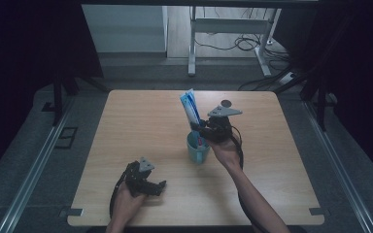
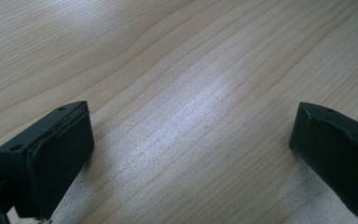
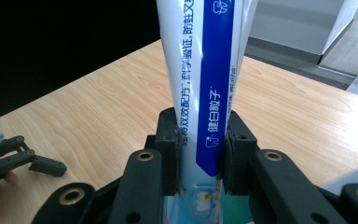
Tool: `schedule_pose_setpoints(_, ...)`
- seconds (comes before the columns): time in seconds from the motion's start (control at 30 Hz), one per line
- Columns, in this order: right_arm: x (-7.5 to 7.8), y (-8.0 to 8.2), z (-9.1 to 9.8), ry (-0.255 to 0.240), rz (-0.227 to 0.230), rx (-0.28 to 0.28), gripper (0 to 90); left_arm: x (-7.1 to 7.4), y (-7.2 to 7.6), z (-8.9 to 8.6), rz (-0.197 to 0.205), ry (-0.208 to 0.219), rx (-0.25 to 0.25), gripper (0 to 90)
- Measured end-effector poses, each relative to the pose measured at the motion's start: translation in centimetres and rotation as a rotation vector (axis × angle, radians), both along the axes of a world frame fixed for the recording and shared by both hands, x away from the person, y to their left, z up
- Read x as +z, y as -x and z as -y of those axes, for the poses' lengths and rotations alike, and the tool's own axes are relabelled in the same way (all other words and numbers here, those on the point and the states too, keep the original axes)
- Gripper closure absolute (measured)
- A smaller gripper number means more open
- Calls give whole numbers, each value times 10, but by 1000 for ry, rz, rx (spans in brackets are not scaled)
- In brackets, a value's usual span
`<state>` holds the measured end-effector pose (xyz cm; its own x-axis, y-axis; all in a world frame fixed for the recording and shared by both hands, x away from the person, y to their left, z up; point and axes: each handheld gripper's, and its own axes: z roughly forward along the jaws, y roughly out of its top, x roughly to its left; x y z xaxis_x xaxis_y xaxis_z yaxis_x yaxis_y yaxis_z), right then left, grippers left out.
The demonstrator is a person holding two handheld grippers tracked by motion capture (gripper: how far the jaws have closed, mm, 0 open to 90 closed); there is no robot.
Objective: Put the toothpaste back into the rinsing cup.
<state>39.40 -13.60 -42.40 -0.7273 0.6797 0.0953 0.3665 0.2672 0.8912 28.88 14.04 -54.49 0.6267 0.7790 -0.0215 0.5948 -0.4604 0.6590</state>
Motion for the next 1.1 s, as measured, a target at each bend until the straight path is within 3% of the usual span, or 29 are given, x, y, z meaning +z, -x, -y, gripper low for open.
schedule_pose_setpoints(1.1, -38, 2, -4, 24, -30, -16, 711, 0, 0, 0, 1, 5, 2, 0)
